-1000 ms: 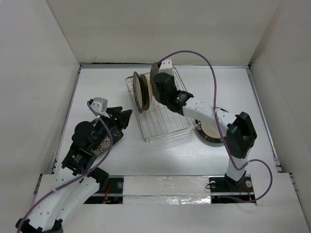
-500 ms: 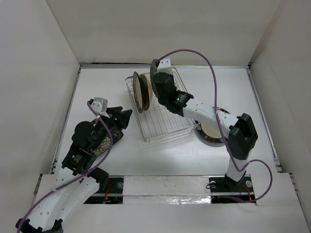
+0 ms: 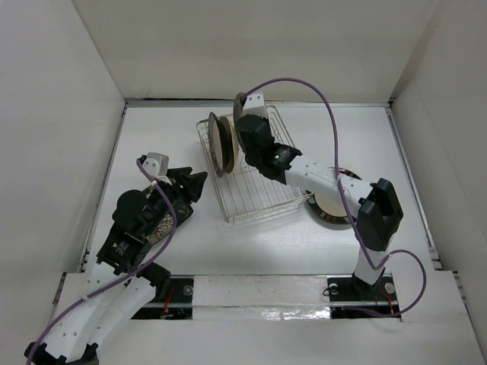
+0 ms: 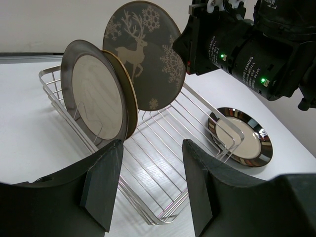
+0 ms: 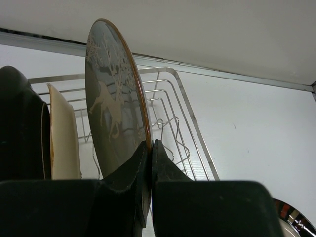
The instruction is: Load the plates into the dish rack
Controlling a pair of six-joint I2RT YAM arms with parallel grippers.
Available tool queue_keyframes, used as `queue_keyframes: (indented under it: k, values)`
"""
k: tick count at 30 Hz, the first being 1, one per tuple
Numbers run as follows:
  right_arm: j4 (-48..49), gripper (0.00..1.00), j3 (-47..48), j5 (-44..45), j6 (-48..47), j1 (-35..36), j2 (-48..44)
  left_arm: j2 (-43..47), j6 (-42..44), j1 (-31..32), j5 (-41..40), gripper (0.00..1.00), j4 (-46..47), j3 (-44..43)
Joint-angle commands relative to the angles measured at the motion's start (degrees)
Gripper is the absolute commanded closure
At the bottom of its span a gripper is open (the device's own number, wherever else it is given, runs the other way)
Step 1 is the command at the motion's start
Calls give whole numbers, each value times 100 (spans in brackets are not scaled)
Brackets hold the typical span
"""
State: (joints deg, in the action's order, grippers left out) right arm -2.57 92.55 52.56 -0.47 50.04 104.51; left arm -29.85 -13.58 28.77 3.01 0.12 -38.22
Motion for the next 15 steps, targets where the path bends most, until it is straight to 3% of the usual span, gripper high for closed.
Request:
queue_keyframes:
  k: [1,15]
  values:
    - [995,100,562,237,-50,120,-493,23,-4,-12,103,52,225,-10]
    - [916,100,536,273,-32,181,-335,58,-4,-12,69,52,225,-2]
